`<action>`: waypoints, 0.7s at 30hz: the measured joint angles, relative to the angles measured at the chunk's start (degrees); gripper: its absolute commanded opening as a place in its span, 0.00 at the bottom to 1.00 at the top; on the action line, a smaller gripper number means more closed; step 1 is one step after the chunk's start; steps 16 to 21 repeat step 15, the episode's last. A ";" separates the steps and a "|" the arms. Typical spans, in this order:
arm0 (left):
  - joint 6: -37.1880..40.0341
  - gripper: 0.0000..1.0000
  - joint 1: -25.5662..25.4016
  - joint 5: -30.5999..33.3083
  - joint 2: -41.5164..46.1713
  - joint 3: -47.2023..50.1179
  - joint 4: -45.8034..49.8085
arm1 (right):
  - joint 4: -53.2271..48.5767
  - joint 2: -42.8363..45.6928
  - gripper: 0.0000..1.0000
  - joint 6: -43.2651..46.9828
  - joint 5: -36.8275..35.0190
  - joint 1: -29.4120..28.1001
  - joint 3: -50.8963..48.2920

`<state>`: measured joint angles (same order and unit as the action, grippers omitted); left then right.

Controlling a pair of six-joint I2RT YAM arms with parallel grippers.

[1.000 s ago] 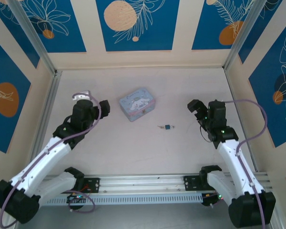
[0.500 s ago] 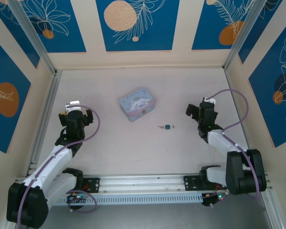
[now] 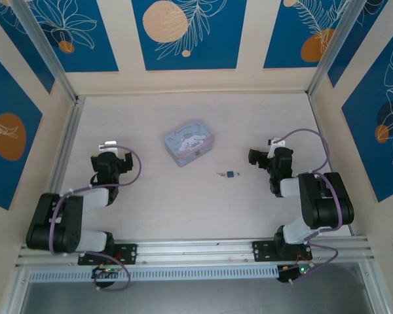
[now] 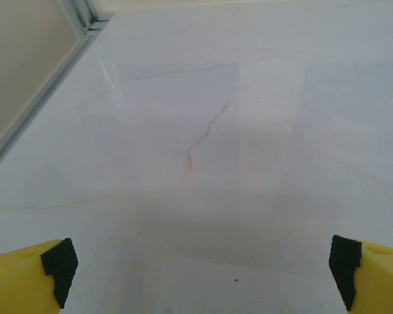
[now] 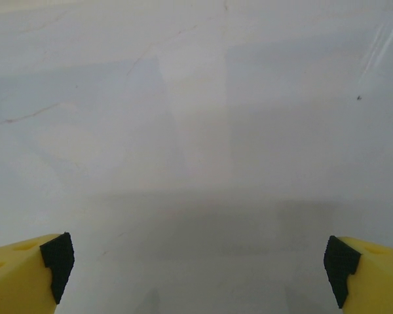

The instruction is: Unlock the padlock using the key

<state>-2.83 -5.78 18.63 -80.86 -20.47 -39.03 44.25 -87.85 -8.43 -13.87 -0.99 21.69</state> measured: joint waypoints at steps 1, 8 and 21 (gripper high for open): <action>0.39 1.00 0.00 -0.79 -1.77 -0.04 -1.40 | 0.74 -0.02 0.99 0.04 0.48 0.26 0.07; 1.95 1.00 0.00 -3.93 -7.37 -0.15 -6.60 | 1.60 0.00 0.99 0.33 2.34 -0.04 0.11; 1.95 1.00 0.00 -4.74 -7.37 -0.59 -8.59 | 1.62 0.00 0.99 0.63 2.99 -0.07 0.44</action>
